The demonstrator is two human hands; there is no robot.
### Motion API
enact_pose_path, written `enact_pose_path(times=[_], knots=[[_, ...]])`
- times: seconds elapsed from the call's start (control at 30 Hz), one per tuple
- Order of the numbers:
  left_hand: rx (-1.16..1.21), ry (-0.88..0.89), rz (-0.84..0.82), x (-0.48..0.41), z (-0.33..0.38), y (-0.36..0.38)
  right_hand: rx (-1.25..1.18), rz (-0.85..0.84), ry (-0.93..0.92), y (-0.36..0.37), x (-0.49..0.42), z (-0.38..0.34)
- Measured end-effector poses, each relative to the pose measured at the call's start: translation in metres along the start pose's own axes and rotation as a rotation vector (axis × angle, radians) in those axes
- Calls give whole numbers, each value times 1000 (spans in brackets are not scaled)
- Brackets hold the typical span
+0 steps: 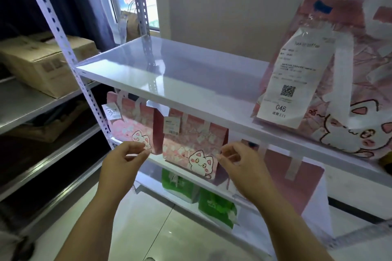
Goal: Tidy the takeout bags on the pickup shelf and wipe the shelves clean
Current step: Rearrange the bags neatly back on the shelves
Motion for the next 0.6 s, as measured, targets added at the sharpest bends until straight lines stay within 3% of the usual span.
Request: enact_pose_path(times=[0.3, 0.6], knots=[[-69, -41, -49, -56, -50, -40, 43, -31, 43, 61, -51, -18], [-129, -131, -146, -177, -122, -101, 136, -68, 186, 179, -137, -46]])
Point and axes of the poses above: each hand's wrist, its own x-axis away from the middle knuckle, its own y-axis out of the palm, z = x × y, the point moved 6 cm from there along -x, towards the middle knuckle, and after that the axes turned 4 degrees about -z, right-handed, at the moved point
